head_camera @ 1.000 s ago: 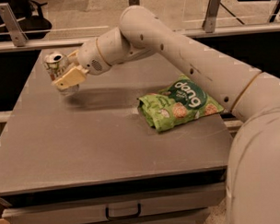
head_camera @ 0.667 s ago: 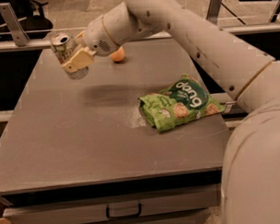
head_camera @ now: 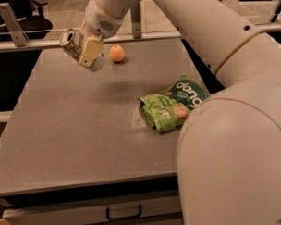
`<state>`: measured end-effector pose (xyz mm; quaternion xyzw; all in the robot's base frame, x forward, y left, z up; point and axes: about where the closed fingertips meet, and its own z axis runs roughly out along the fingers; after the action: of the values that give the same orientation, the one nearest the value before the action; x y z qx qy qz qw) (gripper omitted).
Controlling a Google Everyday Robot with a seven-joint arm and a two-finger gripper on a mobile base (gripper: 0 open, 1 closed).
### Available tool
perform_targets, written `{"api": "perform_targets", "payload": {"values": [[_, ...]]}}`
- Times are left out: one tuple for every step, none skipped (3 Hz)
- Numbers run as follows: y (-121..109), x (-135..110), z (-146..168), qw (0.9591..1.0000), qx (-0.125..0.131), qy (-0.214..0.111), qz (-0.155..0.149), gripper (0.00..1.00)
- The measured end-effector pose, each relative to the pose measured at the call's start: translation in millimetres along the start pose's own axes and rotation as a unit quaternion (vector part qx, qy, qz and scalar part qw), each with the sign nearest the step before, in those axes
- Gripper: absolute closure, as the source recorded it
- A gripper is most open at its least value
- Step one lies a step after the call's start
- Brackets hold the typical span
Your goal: Knock 7up can over
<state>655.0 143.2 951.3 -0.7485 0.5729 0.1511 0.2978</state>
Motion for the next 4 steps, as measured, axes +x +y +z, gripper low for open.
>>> {"api": "perform_targets", "payload": {"values": [[18.1, 13.7, 12.9, 0.9943, -0.046, 0.088, -0.039, 1.0], [35.6, 23.3, 29.9, 0.9832, -0.084, 0.147, -0.067, 1.0], [50.2, 23.0, 49.7, 0.9747, -0.115, 0.171, -0.087, 0.82], [61.5, 18.1, 66.0, 0.9702, -0.135, 0.175, -0.099, 0.59]]}}
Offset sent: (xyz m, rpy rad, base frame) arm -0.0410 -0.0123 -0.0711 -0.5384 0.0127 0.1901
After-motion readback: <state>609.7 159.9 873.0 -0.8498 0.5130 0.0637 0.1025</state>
